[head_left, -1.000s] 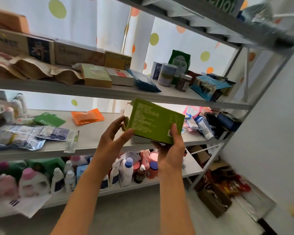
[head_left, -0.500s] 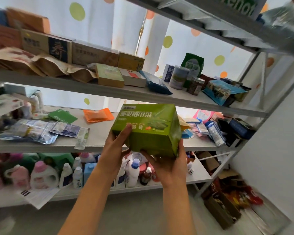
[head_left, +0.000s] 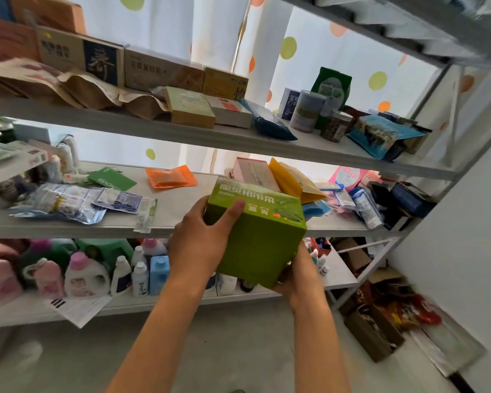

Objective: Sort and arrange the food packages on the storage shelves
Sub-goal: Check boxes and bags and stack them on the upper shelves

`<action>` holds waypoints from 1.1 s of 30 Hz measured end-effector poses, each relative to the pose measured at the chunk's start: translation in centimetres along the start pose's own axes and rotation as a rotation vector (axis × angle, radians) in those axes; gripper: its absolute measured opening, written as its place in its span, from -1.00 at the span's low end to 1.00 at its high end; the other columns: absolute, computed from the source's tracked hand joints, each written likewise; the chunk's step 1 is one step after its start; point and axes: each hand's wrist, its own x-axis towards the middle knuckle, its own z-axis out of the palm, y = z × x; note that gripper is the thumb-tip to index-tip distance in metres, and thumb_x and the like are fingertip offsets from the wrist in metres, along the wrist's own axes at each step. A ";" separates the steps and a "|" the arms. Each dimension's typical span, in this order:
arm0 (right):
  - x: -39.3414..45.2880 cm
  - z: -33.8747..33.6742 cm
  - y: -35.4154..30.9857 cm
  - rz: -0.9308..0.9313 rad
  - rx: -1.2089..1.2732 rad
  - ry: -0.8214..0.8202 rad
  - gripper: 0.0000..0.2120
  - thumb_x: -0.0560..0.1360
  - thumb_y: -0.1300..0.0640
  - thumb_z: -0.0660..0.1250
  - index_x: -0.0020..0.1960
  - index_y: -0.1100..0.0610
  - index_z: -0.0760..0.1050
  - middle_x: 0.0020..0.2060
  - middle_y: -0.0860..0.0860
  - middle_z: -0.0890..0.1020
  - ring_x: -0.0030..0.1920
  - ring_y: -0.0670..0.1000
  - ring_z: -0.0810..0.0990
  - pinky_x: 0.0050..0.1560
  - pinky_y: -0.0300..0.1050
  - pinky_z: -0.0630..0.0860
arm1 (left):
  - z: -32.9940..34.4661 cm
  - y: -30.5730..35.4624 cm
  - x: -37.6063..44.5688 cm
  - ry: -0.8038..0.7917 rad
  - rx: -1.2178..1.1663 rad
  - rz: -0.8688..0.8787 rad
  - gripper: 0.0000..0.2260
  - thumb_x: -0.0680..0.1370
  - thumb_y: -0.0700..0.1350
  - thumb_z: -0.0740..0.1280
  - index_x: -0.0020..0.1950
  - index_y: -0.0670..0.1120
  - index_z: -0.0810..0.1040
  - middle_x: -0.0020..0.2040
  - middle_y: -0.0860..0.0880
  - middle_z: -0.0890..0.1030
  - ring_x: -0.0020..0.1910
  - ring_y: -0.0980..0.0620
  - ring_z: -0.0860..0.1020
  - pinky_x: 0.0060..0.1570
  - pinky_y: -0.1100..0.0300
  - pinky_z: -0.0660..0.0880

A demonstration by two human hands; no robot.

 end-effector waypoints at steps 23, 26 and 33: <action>-2.5 1.6 -0.6 -0.238 0.166 -0.167 -0.60 0.62 -0.09 0.12 0.27 0.07 0.58 0.07 0.15 0.72 0.03 0.15 0.71 -0.06 0.05 0.66 | -3.5 -2.6 0.2 -0.280 -0.204 0.081 -0.26 0.44 -0.30 0.49 0.39 0.26 0.23 0.10 0.25 0.45 0.06 0.22 0.51 -0.22 0.32 0.57; -2.4 0.3 -1.4 -0.332 0.165 -0.233 -0.59 0.62 0.05 0.09 0.40 0.01 0.49 0.19 0.12 0.68 0.06 0.09 0.70 -0.14 -0.05 0.63 | -2.8 -2.6 0.3 -0.336 -0.113 0.145 -0.18 0.40 -0.31 0.50 0.45 0.26 0.18 0.11 0.32 0.41 0.08 0.25 0.49 -0.07 0.27 0.59; -2.8 -2.2 -4.3 -0.456 0.203 -0.255 -0.48 0.50 0.01 0.18 0.45 0.02 0.46 0.23 0.15 0.65 0.09 0.10 0.69 -0.14 -0.06 0.64 | -0.7 -0.3 0.8 -0.424 -0.197 0.230 -0.21 0.43 -0.21 0.52 0.43 0.31 0.18 0.12 0.39 0.38 0.09 0.30 0.48 0.04 0.28 0.53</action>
